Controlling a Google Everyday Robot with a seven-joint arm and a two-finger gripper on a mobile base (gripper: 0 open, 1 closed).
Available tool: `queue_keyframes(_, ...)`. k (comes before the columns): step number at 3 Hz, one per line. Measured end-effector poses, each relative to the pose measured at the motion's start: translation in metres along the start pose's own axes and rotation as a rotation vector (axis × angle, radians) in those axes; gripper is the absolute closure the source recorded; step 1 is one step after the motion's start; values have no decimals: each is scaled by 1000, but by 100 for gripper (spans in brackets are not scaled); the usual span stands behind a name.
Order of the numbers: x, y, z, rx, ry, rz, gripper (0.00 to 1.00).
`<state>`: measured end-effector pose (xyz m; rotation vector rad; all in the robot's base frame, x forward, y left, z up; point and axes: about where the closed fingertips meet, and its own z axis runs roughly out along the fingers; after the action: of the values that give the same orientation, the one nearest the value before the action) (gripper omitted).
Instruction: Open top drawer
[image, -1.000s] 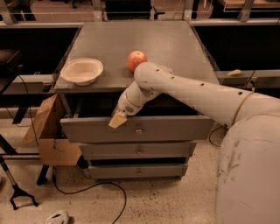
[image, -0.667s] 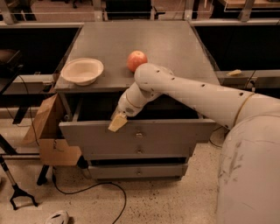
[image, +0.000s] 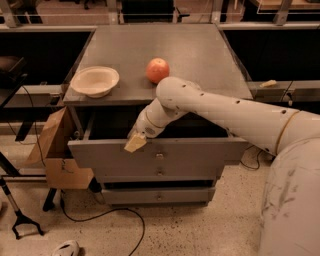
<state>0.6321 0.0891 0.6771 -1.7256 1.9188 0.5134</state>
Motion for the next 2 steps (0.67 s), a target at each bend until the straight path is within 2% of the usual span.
queue_keyframes(1, -1, 0, -1, 0, 0, 0, 28)
queue_keyframes(2, 9, 27, 2, -13, -15, -12, 4)
